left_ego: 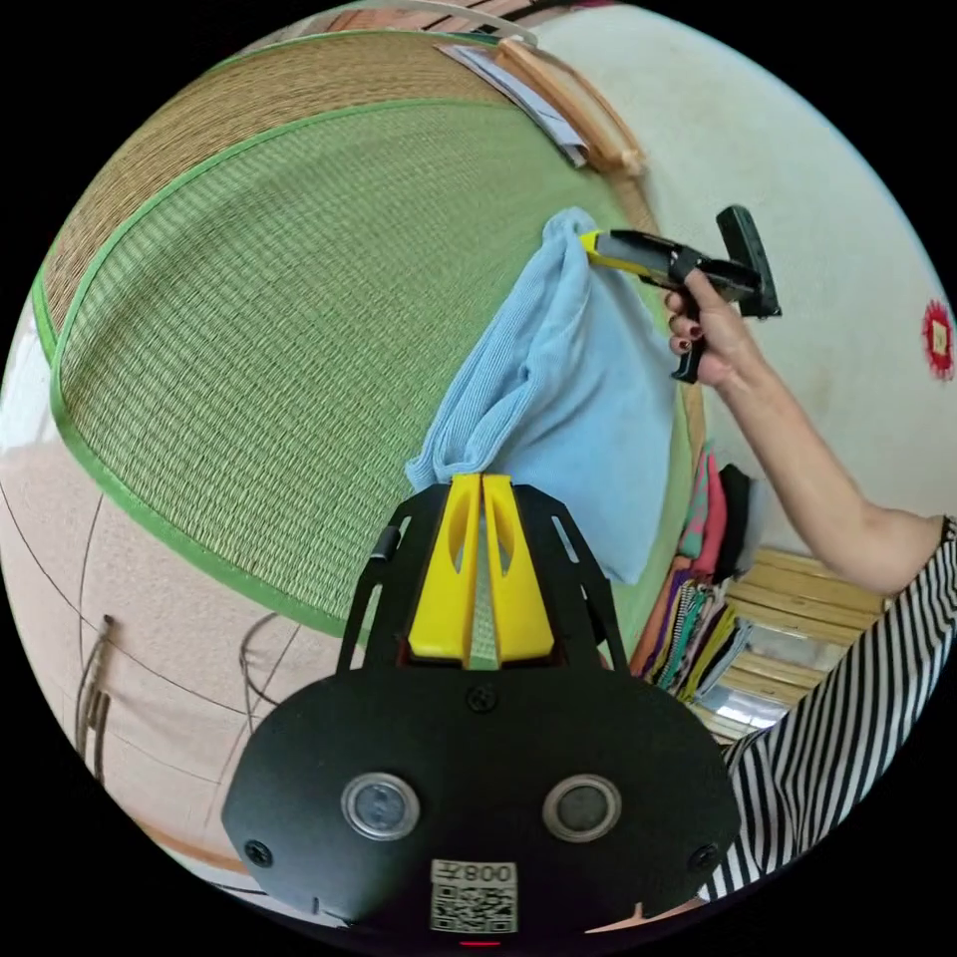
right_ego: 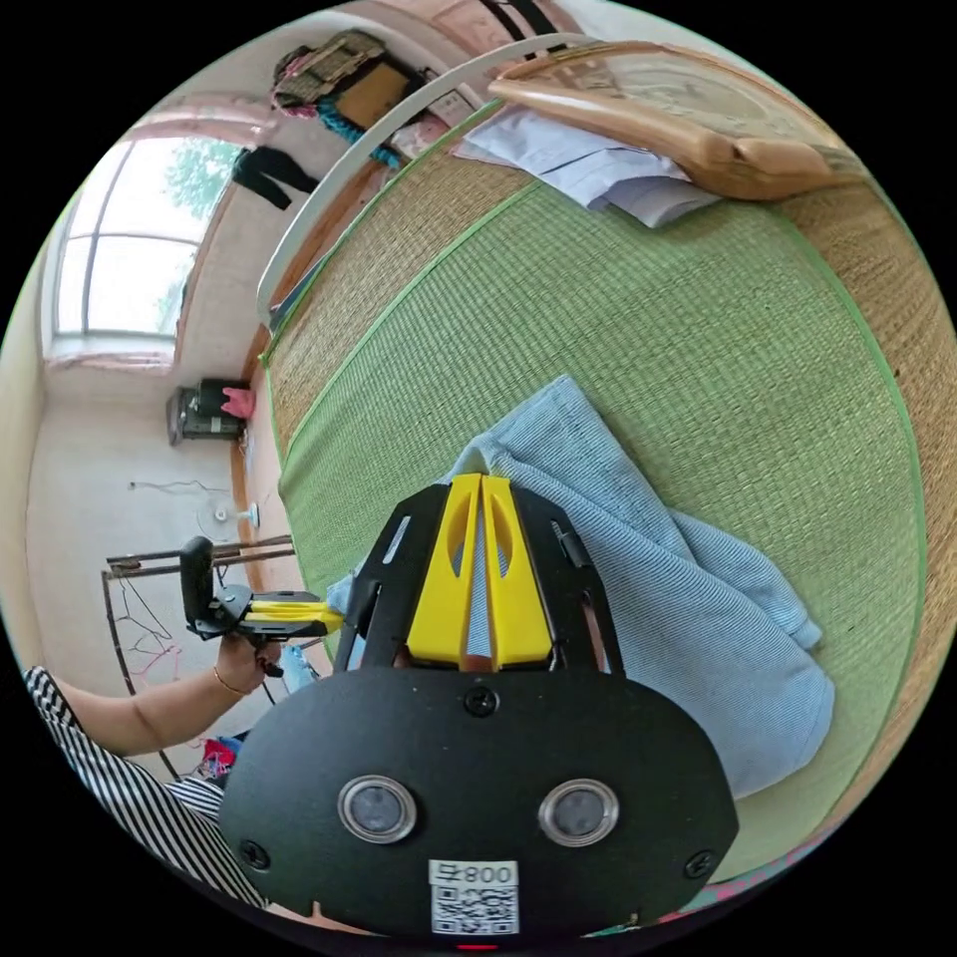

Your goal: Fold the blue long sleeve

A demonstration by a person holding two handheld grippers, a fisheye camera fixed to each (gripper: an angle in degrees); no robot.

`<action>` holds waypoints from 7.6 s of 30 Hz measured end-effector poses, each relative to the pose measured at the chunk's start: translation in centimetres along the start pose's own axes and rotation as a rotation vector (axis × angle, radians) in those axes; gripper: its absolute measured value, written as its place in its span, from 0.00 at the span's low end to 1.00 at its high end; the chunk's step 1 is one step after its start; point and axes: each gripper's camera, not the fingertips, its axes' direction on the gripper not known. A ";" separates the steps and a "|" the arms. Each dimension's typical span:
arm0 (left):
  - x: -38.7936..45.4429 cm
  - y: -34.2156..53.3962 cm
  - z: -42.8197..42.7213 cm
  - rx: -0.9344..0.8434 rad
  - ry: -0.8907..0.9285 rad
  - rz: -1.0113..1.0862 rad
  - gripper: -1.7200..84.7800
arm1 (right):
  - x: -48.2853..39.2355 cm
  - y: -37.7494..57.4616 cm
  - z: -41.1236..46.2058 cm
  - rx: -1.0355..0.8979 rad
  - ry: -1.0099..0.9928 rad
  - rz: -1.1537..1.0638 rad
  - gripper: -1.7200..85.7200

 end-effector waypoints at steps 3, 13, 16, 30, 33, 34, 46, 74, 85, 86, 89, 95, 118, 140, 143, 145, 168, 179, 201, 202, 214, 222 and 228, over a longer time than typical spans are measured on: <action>0.1 0.3 -0.8 0.002 -0.043 0.005 0.02 | -0.5 -0.1 0.9 -0.015 0.012 -0.043 0.02; -0.8 0.9 -3.0 -0.004 -0.059 -0.015 0.02 | -1.1 0.1 2.9 -0.052 0.088 -0.056 0.02; -0.6 1.6 -4.7 0.061 -0.033 -0.008 0.02 | -0.5 1.9 0.5 0.074 0.067 -0.029 0.02; -3.6 0.0 -4.0 0.036 -0.070 -0.012 0.02 | 0.3 22.3 7.5 -0.179 -0.095 0.053 0.02; -3.9 0.2 -4.2 0.028 -0.080 -0.015 0.02 | 1.8 23.1 7.3 -0.180 -0.138 0.088 0.02; -3.8 0.5 -4.6 0.041 -0.077 -0.017 0.02 | 1.9 23.6 6.7 -0.172 -0.126 0.070 0.02; -2.8 7.0 -0.2 -0.084 0.228 -0.040 0.04 | 8.3 34.3 3.7 -0.023 -0.270 0.263 0.02; -2.3 5.7 6.5 -0.215 0.444 0.043 0.04 | 20.8 53.1 1.1 0.143 -0.866 0.580 0.18; -9.5 7.1 4.0 0.009 0.700 -0.276 0.16 | 18.5 56.5 -4.4 0.157 -0.853 0.544 0.12; -10.9 7.3 4.3 0.066 0.776 -0.357 0.17 | 18.3 56.5 -4.8 0.159 -0.854 0.536 0.11; -13.3 7.8 4.5 0.249 0.860 -0.509 0.20 | 17.1 56.9 -7.0 0.161 -0.844 0.500 0.11; -14.3 6.9 5.8 0.401 0.879 -0.650 0.23 | 15.6 58.4 -10.7 0.143 -0.818 0.459 0.11; -1.3 0.2 16.5 0.101 0.634 -0.524 0.09 | 12.0 74.1 -19.1 0.086 -0.795 0.560 0.11; 28.6 -1.9 34.7 -0.339 0.511 -0.130 0.08 | 2.9 102.2 -36.4 0.220 -0.825 0.594 0.10; 34.7 -2.8 38.0 -0.349 0.552 -0.049 0.08 | 1.6 107.7 -41.0 0.334 -0.850 0.587 0.10; 38.5 -3.3 40.2 -0.347 0.574 0.008 0.08 | 1.0 112.4 -45.0 0.427 -0.857 0.572 0.10; 99.5 -1.2 82.2 -0.059 0.795 0.830 0.08 | 7.9 160.7 -100.3 1.008 -0.315 0.168 0.09; 102.1 2.9 121.9 -0.436 0.435 0.569 0.08 | 22.2 182.3 -90.0 0.788 -0.460 0.764 0.10; 106.7 3.3 154.6 -0.501 0.266 0.595 0.08 | 10.7 193.5 -100.2 0.903 0.077 0.664 0.02; 106.8 3.3 156.1 -0.503 0.263 0.591 0.08 | 11.1 192.2 -100.1 0.838 0.092 0.634 0.02; 110.0 5.6 162.5 -0.556 0.270 0.808 0.03 | 10.7 192.5 -99.2 0.576 0.447 0.597 0.02; 116.1 5.6 173.8 -0.533 -0.071 1.040 0.02 | 12.4 198.0 -102.0 0.648 0.348 0.621 0.02; 115.4 6.2 177.8 -0.549 -0.055 1.005 0.02 | 14.5 205.7 -106.0 0.796 0.052 0.629 0.02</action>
